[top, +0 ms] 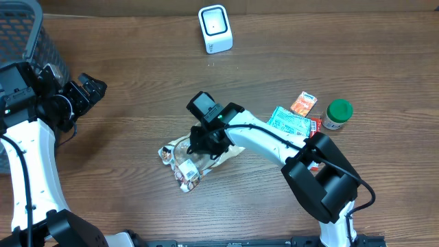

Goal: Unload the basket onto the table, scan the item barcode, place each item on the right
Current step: 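Move the right gripper over the Pantree snack bag and lower it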

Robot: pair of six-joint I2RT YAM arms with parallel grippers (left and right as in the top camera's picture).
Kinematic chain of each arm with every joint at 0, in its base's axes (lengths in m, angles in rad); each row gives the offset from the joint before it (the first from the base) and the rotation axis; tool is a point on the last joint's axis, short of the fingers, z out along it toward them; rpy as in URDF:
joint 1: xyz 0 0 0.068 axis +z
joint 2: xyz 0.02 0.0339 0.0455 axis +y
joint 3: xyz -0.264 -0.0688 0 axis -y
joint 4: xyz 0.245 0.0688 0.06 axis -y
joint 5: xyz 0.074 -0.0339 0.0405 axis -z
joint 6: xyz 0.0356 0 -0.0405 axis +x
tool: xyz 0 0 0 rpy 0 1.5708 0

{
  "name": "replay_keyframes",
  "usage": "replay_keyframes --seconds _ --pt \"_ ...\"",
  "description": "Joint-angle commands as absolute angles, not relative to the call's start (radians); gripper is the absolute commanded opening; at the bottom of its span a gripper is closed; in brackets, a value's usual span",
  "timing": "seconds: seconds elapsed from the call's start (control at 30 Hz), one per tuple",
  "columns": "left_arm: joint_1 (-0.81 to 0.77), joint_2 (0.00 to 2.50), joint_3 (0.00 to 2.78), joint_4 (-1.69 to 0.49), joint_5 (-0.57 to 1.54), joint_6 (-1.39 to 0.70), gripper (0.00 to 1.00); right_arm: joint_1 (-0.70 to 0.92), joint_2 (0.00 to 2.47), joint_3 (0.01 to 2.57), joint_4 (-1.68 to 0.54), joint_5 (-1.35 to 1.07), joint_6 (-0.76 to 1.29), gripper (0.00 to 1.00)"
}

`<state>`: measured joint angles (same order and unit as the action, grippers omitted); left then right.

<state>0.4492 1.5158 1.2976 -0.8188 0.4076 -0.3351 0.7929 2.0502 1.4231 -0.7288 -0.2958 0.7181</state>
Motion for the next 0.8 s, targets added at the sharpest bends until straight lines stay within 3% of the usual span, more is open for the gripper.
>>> replay_keyframes --seconds 0.0,0.13,0.27,0.43,0.77 --pt "0.45 1.5 1.304 -0.818 0.408 -0.34 1.0 0.806 2.0 1.459 -0.737 -0.404 0.692 0.25" --pt "0.45 1.5 1.304 -0.818 0.408 -0.34 0.99 0.787 1.966 1.504 -0.78 -0.345 0.592 0.34" --pt "0.45 1.5 1.304 -0.818 0.408 -0.34 1.0 0.756 1.95 1.507 -0.868 -0.201 0.505 0.65" --pt "0.45 1.5 1.304 -0.818 0.408 -0.34 1.0 0.743 1.956 1.473 -0.933 -0.067 0.435 0.67" --pt "0.45 1.5 1.304 -0.818 0.408 -0.34 1.0 0.781 1.964 1.35 -0.791 -0.046 0.335 0.69"
